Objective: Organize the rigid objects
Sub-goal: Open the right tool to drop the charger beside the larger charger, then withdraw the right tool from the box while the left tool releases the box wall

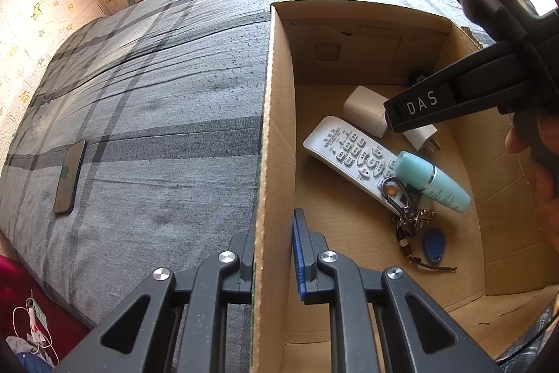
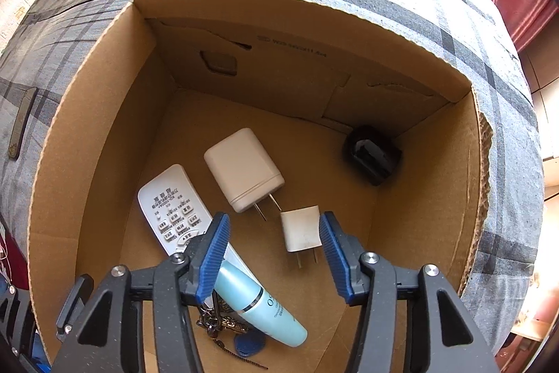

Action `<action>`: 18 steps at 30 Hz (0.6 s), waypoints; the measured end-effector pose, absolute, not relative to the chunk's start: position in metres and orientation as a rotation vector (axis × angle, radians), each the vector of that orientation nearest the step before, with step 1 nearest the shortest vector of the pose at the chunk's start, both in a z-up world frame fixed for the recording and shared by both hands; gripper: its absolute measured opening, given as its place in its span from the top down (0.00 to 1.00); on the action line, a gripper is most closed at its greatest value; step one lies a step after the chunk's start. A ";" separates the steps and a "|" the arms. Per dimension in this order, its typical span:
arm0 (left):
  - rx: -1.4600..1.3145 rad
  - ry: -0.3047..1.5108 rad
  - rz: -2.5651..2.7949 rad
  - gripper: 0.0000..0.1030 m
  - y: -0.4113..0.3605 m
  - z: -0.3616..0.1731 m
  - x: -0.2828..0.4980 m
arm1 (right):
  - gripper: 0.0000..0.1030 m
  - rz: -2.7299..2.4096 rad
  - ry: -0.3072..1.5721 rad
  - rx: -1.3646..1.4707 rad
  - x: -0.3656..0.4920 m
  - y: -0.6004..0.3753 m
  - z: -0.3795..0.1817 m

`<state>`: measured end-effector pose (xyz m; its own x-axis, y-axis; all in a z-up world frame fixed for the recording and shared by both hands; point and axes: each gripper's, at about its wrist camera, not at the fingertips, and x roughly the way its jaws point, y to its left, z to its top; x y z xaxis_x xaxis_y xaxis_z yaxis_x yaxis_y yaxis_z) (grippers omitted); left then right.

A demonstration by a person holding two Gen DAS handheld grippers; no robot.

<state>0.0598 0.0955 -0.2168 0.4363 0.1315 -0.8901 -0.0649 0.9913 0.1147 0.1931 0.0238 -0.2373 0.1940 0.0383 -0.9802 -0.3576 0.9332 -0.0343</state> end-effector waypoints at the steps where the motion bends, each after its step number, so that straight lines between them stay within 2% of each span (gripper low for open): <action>1: 0.066 1.113 0.122 0.84 0.095 -0.217 0.060 | 0.44 0.282 1.339 -0.284 0.192 0.024 -0.234; 6: 0.064 1.113 0.122 0.84 0.096 -0.216 0.059 | 0.40 0.280 1.313 -0.288 0.186 0.026 -0.221; 8: 0.066 1.113 0.121 0.84 0.096 -0.216 0.059 | 0.34 0.290 1.306 -0.283 0.182 0.027 -0.216; 15: 0.066 1.112 0.122 0.84 0.097 -0.217 0.059 | 0.33 0.296 1.286 -0.297 0.170 0.026 -0.207; 18: 0.066 1.115 0.121 0.84 0.096 -0.217 0.060 | 0.21 0.295 1.261 -0.300 0.165 0.023 -0.199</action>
<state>0.0596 0.0963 -0.2169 0.4349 0.1296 -0.8911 -0.0639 0.9915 0.1131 0.1646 0.0228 -0.1986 0.2777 0.0527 -0.9592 -0.3783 0.9238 -0.0588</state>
